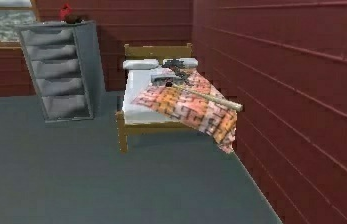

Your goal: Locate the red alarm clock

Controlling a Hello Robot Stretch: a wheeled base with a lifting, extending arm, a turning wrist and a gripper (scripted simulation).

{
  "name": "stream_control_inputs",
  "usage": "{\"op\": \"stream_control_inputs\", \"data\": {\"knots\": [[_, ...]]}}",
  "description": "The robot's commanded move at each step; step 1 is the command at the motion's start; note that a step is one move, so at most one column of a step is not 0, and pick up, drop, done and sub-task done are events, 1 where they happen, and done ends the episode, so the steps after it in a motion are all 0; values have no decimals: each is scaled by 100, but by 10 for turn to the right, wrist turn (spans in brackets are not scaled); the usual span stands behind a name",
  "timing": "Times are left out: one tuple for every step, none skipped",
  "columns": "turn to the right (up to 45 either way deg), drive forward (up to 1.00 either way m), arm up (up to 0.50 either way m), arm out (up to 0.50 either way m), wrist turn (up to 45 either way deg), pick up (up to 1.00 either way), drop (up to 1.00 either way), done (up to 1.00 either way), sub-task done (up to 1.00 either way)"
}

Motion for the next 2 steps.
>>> {"op": "stream_control_inputs", "data": {"knots": [[0, 100, 0, 0, 0, 0, 0, 0, 0], [120, 0, 0, 0, 0, 0, 0, 0, 0]]}}
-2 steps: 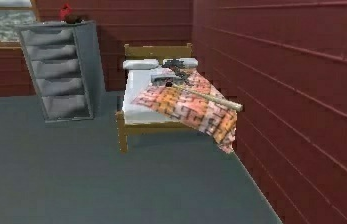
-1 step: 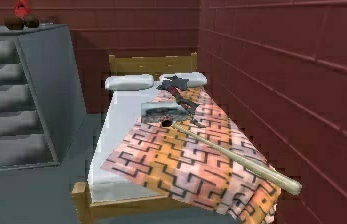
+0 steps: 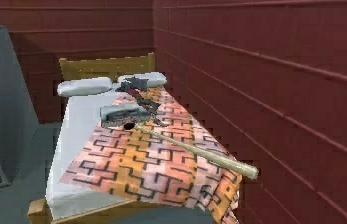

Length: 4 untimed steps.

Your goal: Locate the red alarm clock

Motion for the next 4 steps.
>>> {"op": "stream_control_inputs", "data": {"knots": [[0, 30, 0, 0, 0, 0, 0, 0, 0], [-150, 0, 0, 0, 0, 0, 0, 0, 0], [0, 100, 0, 0, 0, 0, 0, 0, 0], [0, 0, 0, 0, 0, 0, 0, 100, 0]]}}
